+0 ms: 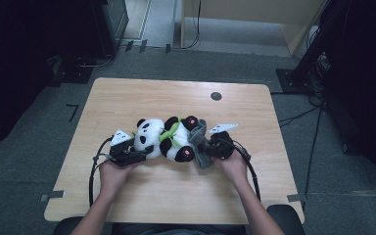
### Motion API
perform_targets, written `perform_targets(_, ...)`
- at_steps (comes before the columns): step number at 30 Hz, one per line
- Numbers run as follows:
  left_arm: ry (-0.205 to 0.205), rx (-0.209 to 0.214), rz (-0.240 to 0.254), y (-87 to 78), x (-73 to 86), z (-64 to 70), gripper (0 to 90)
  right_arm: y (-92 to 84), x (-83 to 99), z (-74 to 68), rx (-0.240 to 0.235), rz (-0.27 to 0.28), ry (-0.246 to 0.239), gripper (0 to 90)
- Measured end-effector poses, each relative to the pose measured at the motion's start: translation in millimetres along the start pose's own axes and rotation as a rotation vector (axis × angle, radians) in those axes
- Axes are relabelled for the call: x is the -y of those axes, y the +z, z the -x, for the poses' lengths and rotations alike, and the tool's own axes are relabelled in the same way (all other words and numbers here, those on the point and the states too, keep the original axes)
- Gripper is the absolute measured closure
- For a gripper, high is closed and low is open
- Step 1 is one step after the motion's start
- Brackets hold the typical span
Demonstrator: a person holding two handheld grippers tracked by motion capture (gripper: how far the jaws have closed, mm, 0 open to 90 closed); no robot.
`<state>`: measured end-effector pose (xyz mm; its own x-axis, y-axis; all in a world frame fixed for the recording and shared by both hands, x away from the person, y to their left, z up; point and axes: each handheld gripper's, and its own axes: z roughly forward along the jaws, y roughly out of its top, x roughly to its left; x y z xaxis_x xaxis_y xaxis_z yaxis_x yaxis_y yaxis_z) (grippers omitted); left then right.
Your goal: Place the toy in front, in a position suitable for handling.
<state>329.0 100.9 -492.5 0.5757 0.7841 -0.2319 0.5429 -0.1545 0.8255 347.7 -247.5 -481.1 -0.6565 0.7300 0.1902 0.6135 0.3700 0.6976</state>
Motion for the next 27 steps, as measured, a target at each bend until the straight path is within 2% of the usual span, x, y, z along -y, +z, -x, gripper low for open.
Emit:
perform_targets(4,0.004,-0.004,-0.002,-0.2,0.0,0.6,26.7,-9.6,-5.1,-0.3,0.01,0.024,-0.005,74.8)
perform_targets(8,0.006,-0.007,-0.003,-0.2,0.0,1.3,26.6,-27.0,-15.2,-1.7,0.021,0.101,-0.003,74.9)
perform_targets(14,0.01,-0.008,-0.004,-0.4,0.0,1.7,26.5,-50.4,-46.5,-13.3,0.03,0.221,-0.055,74.9)
perform_targets(15,0.01,-0.008,-0.004,-0.4,0.0,1.7,26.3,-50.4,-46.5,-13.3,0.03,0.221,-0.055,74.9)
perform_targets(16,0.008,-0.008,-0.002,-0.3,0.1,1.8,26.3,-51.2,-59.3,-17.3,0.024,0.23,-0.072,74.8)
perform_targets(17,0.008,-0.007,0.0,-0.2,0.2,1.7,26.3,-50.1,-62.6,-18.9,0.022,0.224,-0.074,74.7)
perform_targets(20,0.007,-0.004,-0.001,-0.2,0.1,1.2,26.1,-37.9,-70.1,-21.9,0.021,0.183,-0.089,74.1)
perform_targets(23,-0.005,-0.003,-0.005,-0.1,-0.5,0.7,25.8,-23.9,-68.8,-20.8,0.022,0.156,-0.089,73.5)
perform_targets(27,-0.01,-0.007,-0.008,0.1,-1.1,1.3,25.6,-18.3,-62.4,-22.8,0.024,0.168,-0.106,74.0)
